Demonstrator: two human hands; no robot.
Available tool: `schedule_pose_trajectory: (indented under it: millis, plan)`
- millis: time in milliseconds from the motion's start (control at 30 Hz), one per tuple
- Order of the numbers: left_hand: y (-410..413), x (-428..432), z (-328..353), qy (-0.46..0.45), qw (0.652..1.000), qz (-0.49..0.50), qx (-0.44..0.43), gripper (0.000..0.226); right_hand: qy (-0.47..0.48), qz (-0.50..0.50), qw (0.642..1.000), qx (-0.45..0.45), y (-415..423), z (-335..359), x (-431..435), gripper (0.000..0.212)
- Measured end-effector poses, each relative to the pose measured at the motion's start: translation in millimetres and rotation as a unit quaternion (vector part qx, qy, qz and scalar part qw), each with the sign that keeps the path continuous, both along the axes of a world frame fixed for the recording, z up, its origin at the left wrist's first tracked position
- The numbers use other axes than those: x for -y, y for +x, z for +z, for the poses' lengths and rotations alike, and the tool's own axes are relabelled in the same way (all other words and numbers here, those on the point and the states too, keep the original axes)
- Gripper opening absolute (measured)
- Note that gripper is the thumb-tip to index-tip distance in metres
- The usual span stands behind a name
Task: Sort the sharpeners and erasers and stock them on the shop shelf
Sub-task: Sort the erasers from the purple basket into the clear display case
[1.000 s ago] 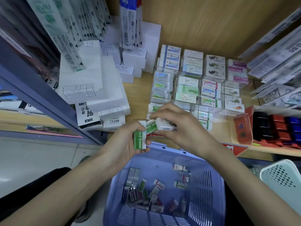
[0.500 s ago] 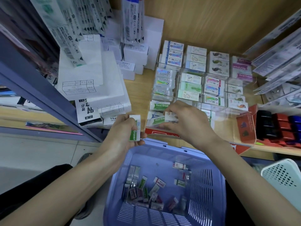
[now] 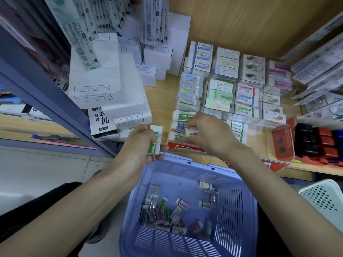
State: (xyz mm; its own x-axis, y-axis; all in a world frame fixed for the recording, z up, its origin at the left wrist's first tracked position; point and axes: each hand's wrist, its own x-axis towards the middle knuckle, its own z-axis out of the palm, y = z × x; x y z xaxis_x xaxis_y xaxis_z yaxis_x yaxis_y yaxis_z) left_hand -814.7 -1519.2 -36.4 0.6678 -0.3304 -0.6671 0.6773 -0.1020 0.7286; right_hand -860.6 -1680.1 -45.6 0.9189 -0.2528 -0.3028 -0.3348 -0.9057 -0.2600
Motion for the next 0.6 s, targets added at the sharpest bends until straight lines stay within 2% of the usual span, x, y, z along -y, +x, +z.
schedule_pose_trajectory:
  millis: [100, 167, 200, 267, 400, 500, 600]
  plan:
    - [-2, 0, 3, -0.02, 1.0, -0.013, 0.009, 0.033, 0.077, -0.039, 0.993, 0.078, -9, 6, 4, 0.021]
    - [-4, -1, 4, -0.036, 0.999, -0.028, 0.03, 0.035, 0.209, -0.071, 0.966, 0.138, -16, 14, 1, 0.015]
    - [-5, -1, 3, -0.036, 0.997, -0.041, 0.048, 0.038, 0.272, -0.067, 0.949, 0.146, -19, 19, -2, 0.019]
    - [-8, -2, 4, -0.029, 0.994, -0.067, 0.078, 0.045, 0.329, -0.029, 0.932, 0.148, -25, 22, -6, 0.032]
    - [-8, -1, 5, -0.026, 0.991, -0.094, 0.092, 0.043, 0.325, 0.012, 0.932, 0.161, -31, 17, -8, 0.035]
    - [-10, 0, 3, -0.009, 0.986, -0.12, 0.114, 0.041, 0.327, -0.025, 0.932, 0.153, -39, 15, -4, 0.027]
    - [-10, 1, 2, 0.011, 0.984, -0.121, 0.133, 0.042, 0.261, -0.093, 0.947, 0.165, -48, 4, 6, 0.026]
